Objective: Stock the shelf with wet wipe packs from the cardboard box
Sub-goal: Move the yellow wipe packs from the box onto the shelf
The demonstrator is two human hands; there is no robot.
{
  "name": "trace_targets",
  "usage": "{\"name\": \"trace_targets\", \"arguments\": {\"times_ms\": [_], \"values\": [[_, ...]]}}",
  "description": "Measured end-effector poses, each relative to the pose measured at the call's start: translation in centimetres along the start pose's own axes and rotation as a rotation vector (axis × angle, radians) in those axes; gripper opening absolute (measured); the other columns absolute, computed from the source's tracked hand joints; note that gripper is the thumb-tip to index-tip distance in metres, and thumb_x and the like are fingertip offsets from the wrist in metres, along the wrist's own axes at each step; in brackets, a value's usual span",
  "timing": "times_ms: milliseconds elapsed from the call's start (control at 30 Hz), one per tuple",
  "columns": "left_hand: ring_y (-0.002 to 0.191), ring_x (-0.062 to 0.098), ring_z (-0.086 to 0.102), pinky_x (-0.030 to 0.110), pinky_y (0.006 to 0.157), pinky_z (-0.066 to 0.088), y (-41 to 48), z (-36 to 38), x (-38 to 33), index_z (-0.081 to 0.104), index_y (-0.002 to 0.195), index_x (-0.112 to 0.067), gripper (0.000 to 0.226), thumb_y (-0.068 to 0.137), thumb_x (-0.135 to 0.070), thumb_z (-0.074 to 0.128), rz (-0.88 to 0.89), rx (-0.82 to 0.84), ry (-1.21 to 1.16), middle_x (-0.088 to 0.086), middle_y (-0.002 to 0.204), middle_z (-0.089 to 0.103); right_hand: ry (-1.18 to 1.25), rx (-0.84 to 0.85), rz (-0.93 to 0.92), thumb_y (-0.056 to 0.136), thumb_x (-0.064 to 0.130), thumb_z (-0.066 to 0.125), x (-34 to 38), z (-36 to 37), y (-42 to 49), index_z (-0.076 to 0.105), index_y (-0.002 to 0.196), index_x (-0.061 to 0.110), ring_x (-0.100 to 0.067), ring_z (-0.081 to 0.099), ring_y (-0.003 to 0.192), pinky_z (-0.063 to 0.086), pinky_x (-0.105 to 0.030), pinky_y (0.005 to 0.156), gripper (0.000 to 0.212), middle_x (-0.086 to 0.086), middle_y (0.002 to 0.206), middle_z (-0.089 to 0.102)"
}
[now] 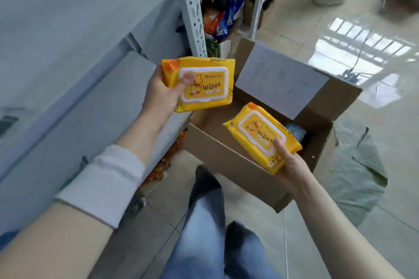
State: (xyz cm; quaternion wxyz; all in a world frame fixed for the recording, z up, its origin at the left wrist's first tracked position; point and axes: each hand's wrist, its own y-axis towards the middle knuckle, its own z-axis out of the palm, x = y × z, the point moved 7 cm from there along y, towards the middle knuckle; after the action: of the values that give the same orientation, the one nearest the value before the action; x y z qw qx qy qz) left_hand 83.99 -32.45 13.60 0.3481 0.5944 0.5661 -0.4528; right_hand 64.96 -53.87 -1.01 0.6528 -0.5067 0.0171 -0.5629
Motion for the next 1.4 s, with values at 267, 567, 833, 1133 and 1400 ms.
{"name": "trace_targets", "arguments": {"times_ms": [267,567,833,1133,1400], "values": [[0.095,0.010,0.067,0.037,0.087,0.053,-12.9,-18.9,-8.6,0.060,0.090,-0.035,0.037,0.061,-0.056,0.068,0.129,-0.280,-0.239,-0.012,0.098,0.069,-0.307,0.343,-0.145,0.070,0.014,0.062,1.0,13.9,-12.1,0.059,0.113,0.018,-0.023,0.072,0.089,0.060,-0.036,0.069,0.043,-0.004,0.102,0.074],[0.093,0.009,0.068,0.032,0.084,0.053,-28.3,-45.7,-4.6,0.063,0.096,-0.028,0.027,0.075,-0.043,0.069,0.178,-0.713,-0.291,-0.010,0.096,0.071,-0.543,0.623,-0.188,0.070,0.024,0.065,-10.4,34.4,-22.0,0.061,0.104,0.017,-0.019,0.073,0.086,0.058,-0.024,0.059,0.035,0.000,0.096,0.076],[0.089,0.008,0.065,0.028,0.075,0.049,-40.6,-64.0,8.5,0.060,0.107,-0.022,0.029,0.081,-0.037,0.064,-0.029,-0.978,-0.288,-0.008,0.096,0.068,-0.757,0.731,-0.138,0.066,0.023,0.067,-27.5,49.0,-26.2,0.062,0.096,0.014,-0.016,0.073,0.069,0.056,-0.023,0.050,0.032,-0.002,0.082,0.076],[0.080,0.007,0.068,0.024,0.063,0.049,-38.3,-76.3,15.9,0.063,0.091,-0.028,0.012,0.083,-0.036,0.062,-0.119,-0.993,-0.310,-0.010,0.089,0.070,-0.895,0.782,-0.248,0.082,0.014,0.066,-36.7,65.4,-24.4,0.055,0.116,0.014,-0.022,0.066,0.088,0.055,-0.034,0.068,0.036,-0.010,0.106,0.067],[0.074,0.004,0.070,0.017,0.056,0.051,-33.5,-83.5,20.9,0.061,0.090,-0.028,0.008,0.083,-0.030,0.064,-0.186,-0.974,-0.275,-0.010,0.086,0.069,-1.058,0.785,-0.411,0.084,0.023,0.066,-42.1,75.5,-20.0,0.048,0.121,0.025,-0.026,0.059,0.108,0.054,-0.043,0.084,0.041,-0.004,0.126,0.057]]}}
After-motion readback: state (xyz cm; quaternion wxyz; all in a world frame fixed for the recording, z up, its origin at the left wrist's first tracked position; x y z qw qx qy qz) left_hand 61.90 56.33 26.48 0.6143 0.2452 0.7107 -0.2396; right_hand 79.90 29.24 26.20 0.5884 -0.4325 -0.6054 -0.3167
